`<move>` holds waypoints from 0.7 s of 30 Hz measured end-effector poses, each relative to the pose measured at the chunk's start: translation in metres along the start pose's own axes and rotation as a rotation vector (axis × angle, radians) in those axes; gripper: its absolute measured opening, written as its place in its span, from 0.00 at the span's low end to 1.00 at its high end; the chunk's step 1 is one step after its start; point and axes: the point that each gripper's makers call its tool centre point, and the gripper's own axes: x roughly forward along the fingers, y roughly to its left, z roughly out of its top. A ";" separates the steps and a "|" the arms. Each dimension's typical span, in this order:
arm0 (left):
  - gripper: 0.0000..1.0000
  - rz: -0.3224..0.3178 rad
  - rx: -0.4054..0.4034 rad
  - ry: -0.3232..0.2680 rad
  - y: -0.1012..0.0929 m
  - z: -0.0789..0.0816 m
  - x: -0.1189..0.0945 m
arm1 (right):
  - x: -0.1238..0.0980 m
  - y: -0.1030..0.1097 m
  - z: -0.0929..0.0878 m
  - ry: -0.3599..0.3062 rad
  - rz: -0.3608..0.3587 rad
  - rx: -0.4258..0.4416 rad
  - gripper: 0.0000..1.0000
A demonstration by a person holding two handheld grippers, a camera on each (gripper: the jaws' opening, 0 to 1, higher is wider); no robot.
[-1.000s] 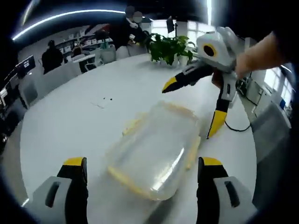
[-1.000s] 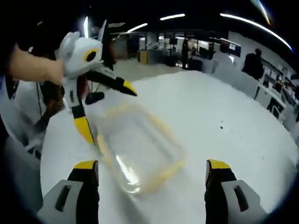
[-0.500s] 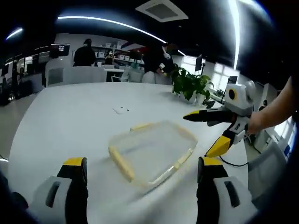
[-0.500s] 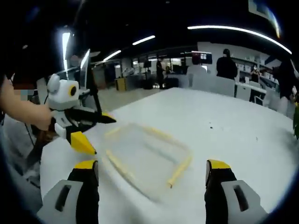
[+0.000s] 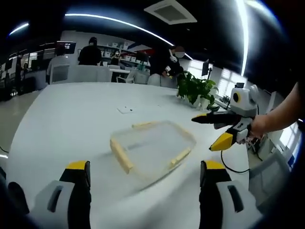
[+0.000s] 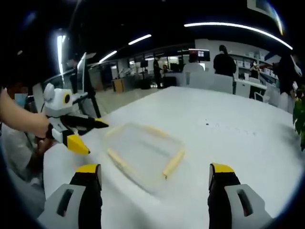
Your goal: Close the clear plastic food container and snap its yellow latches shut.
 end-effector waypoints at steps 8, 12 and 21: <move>0.95 0.021 -0.029 -0.010 0.002 -0.007 -0.015 | -0.018 -0.001 -0.008 0.002 -0.022 0.029 0.93; 0.93 0.034 -0.045 -0.022 0.005 -0.007 -0.021 | -0.027 -0.002 -0.009 -0.010 -0.041 0.046 0.92; 0.90 0.069 -0.074 -0.043 0.004 -0.008 -0.035 | -0.047 -0.006 -0.013 -0.030 -0.072 0.094 0.91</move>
